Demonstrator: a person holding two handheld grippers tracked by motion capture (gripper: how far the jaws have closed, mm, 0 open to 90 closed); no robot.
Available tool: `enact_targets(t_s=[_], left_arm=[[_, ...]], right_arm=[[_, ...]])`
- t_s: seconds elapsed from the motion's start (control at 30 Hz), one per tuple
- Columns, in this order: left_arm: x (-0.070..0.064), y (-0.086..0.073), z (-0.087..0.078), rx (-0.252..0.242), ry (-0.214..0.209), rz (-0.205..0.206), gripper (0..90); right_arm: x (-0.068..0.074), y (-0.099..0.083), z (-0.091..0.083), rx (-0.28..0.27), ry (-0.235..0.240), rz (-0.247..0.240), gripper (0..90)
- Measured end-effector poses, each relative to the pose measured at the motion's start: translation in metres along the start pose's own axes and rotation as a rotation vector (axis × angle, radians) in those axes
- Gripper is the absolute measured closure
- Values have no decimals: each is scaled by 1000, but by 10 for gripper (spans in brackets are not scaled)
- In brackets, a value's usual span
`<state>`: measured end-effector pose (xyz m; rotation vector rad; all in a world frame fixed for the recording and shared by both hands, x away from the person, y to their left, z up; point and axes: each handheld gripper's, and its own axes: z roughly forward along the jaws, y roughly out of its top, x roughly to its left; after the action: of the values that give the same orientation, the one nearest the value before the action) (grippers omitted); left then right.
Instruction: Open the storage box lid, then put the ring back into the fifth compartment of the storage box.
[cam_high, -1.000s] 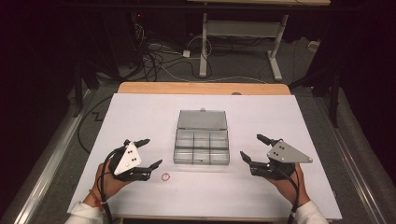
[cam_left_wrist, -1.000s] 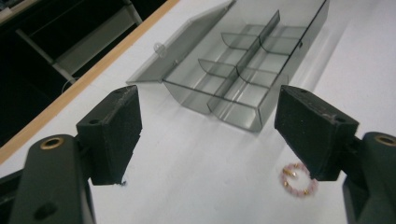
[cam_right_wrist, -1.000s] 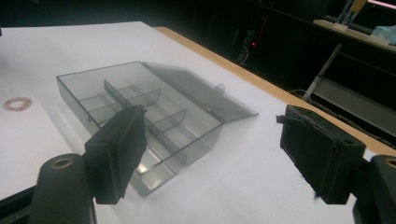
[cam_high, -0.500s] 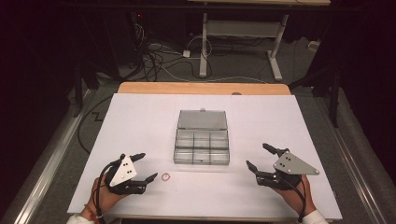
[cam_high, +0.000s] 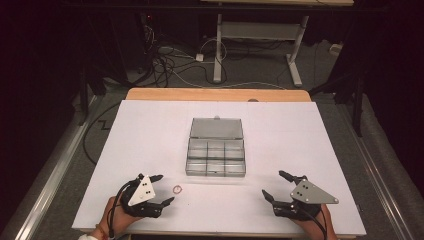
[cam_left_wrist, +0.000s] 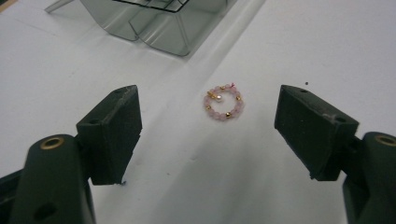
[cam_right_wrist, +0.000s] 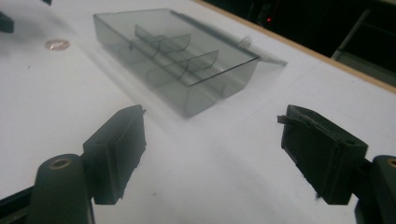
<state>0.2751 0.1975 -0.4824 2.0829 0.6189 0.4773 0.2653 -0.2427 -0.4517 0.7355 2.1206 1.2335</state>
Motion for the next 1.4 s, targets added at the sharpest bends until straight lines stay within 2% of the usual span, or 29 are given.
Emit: enact_targets(t_s=[0.07,0.17,0.2,0.23,0.3,0.33,0.4,0.43,0.47,0.57,0.63,0.7,0.73,0.77,0.93,1.0,1.17,1.27,1.3,1.37,1.4], left_arm=[[-1,1,1,2,-4,2,230],[-2,3,4,-22,-33,-46,236],[-1,4,4,-11,-50,-50,244],[-3,4,6,-18,-64,-70,268],[-4,5,7,-1,-96,-67,318],[-5,6,10,-9,-105,-89,340],[-6,8,13,21,-127,-94,388],[-7,9,17,11,-143,-132,417],[-6,10,18,40,-157,-124,451],[-3,11,26,87,-169,-153,510],[-1,11,32,101,-165,-189,566],[6,14,33,137,-168,-172,592],[5,14,36,110,-155,-206,634],[6,14,36,119,-158,-194,671],[6,14,36,123,-141,-189,759],[7,14,35,127,-145,-185,848],[10,13,32,127,-165,-179,854],[12,13,28,126,-167,-165,854],[12,12,27,115,-164,-175,854],[14,13,24,122,-165,-156,855],[13,13,23,106,-161,-166,855]], right_arm=[[6,-2,1,18,11,-20,227],[10,-2,3,27,14,-40,226],[10,-1,3,27,14,-42,227],[9,-1,2,26,13,-38,226],[8,0,2,21,6,-34,227],[7,0,2,22,6,-30,227],[6,-1,3,29,6,-30,229],[6,-2,4,36,5,-31,231],[6,-2,5,40,6,-30,231],[7,0,8,44,8,-35,233],[8,-1,9,47,11,-36,235],[8,-1,10,53,14,-42,234],[8,-1,10,54,14,-43,235],[8,-2,10,56,14,-46,236],[9,-2,10,60,15,-60,249],[10,-1,11,65,9,-65,252],[9,0,9,55,-2,-63,257],[7,1,5,34,-16,-51,266],[7,1,4,32,-18,-49,266],[6,1,2,27,-19,-51,264],[6,1,2,25,-20,-52,260]])
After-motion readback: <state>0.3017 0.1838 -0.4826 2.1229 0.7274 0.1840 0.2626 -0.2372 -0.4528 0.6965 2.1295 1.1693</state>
